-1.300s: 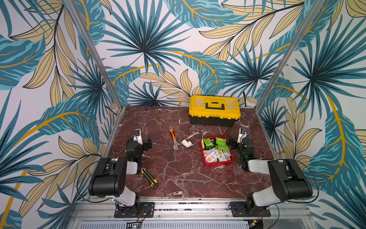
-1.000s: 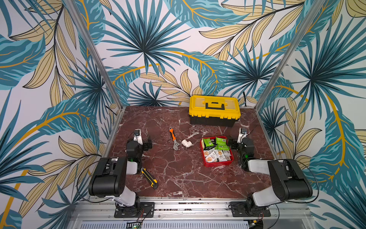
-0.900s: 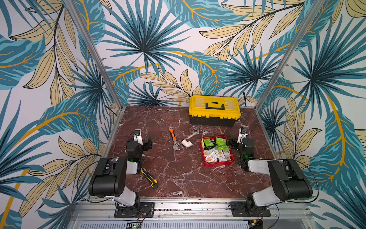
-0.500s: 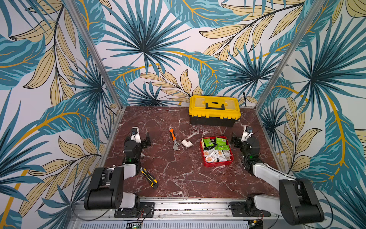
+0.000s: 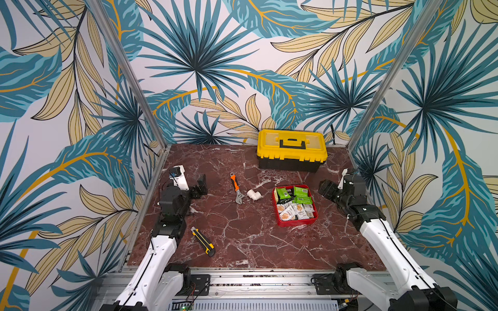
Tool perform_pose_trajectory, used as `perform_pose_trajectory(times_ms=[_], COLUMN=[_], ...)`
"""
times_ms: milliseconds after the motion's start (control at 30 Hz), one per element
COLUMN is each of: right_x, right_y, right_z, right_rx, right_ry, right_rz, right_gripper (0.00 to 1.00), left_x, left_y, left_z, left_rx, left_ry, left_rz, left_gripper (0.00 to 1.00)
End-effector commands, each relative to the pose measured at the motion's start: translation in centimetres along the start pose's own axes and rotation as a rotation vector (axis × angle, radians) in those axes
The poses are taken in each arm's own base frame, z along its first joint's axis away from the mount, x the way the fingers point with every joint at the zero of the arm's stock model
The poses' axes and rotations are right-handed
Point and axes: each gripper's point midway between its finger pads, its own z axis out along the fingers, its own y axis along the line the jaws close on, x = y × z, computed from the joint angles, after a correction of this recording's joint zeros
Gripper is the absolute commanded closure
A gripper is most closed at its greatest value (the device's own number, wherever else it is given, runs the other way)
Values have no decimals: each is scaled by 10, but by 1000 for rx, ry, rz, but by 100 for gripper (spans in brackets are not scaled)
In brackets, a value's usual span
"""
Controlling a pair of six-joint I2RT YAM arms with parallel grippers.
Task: Take the cookies out of the storage box
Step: Pick up the cookie from the storage box.
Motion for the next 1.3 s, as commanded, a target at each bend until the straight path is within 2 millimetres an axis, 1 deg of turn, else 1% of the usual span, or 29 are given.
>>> perform_pose_trajectory(times_ms=[0, 67, 133, 200, 267, 367, 433, 533, 567, 700, 833, 967, 1133, 1267], right_x=[59, 70, 80, 85, 86, 85, 86, 89, 90, 91, 91, 93, 96, 98], right_y=[-6, -1, 5, 14, 28, 45, 52, 63, 66, 82, 87, 84, 75, 72], right_z=[-5, -5, -3, -2, -1, 2, 7, 20, 24, 40, 54, 64, 69, 74], right_rx=[33, 25, 21, 14, -3, -13, 3, 7, 4, -11, 16, 54, 113, 132], right_ry=[305, 376, 433, 464, 473, 475, 470, 476, 478, 478, 476, 478, 474, 475], right_rz=[148, 237, 326, 377, 405, 436, 460, 495, 504, 521, 525, 515, 507, 498], right_gripper=[21, 30, 37, 44, 48, 49, 50, 54, 56, 59, 63, 69, 69, 69], left_x=[24, 32, 40, 50, 60, 73, 78, 83, 83, 83, 83, 82, 78, 75], left_y=[-28, -45, -57, -69, -80, -100, -110, -120, -123, -129, -131, -132, -130, -127], left_z=[-17, -24, -29, -33, -33, -30, -27, -19, -16, -9, -4, -2, -1, -1], left_rx=[40, 61, 59, 62, 57, 94, 109, 122, 125, 124, 123, 119, 104, 88], left_ry=[147, 176, 200, 226, 248, 274, 282, 297, 302, 307, 307, 306, 292, 276], left_rz=[-73, -111, -135, -138, -140, -146, -149, -156, -156, -131, -115, -112, -97, -86], left_gripper=[0, 1, 2, 3, 4, 4, 4, 5, 5, 5, 5, 4, 4, 4])
